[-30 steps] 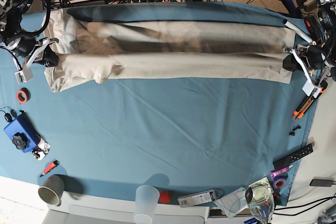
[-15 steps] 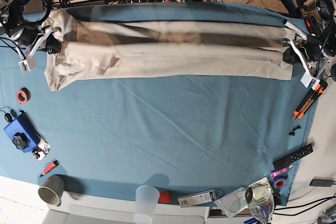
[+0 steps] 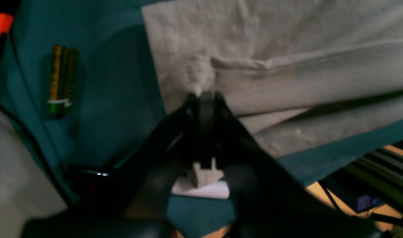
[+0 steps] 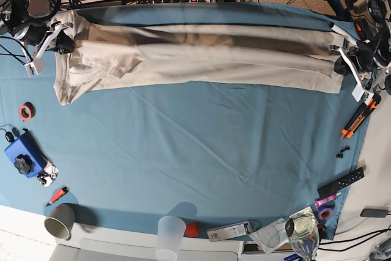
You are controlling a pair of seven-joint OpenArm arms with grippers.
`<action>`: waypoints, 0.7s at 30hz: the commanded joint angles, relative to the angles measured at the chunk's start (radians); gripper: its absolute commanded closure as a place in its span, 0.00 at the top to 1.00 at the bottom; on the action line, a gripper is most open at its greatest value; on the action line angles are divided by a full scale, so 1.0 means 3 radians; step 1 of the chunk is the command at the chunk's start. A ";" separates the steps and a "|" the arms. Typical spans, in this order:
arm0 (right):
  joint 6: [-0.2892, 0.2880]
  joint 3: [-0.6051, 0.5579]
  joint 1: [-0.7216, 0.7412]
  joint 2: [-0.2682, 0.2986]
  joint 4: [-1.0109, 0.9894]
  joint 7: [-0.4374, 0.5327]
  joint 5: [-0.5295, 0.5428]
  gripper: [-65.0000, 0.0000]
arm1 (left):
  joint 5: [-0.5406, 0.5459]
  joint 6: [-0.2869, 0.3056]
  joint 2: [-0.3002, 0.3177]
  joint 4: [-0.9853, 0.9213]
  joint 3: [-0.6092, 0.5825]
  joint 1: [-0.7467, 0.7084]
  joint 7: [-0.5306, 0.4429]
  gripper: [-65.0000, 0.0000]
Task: Fold the T-shirt properly
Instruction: 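Press the folded strip down and regrasp its end with both grippers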
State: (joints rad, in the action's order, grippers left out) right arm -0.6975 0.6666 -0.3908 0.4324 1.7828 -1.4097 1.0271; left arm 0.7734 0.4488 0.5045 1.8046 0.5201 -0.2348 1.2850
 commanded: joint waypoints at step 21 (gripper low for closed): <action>-0.0002 0.0364 -0.0018 0.0083 0.0169 0.0045 0.0240 0.29 | 0.0025 -0.0165 -0.0270 0.0032 0.0029 -0.0057 -0.0189 0.45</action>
State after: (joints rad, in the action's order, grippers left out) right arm -0.6975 0.7662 -0.3988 0.4343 1.8179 -1.4132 1.0824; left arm 0.7769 0.3992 0.4034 1.8030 0.5205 -0.2569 1.2423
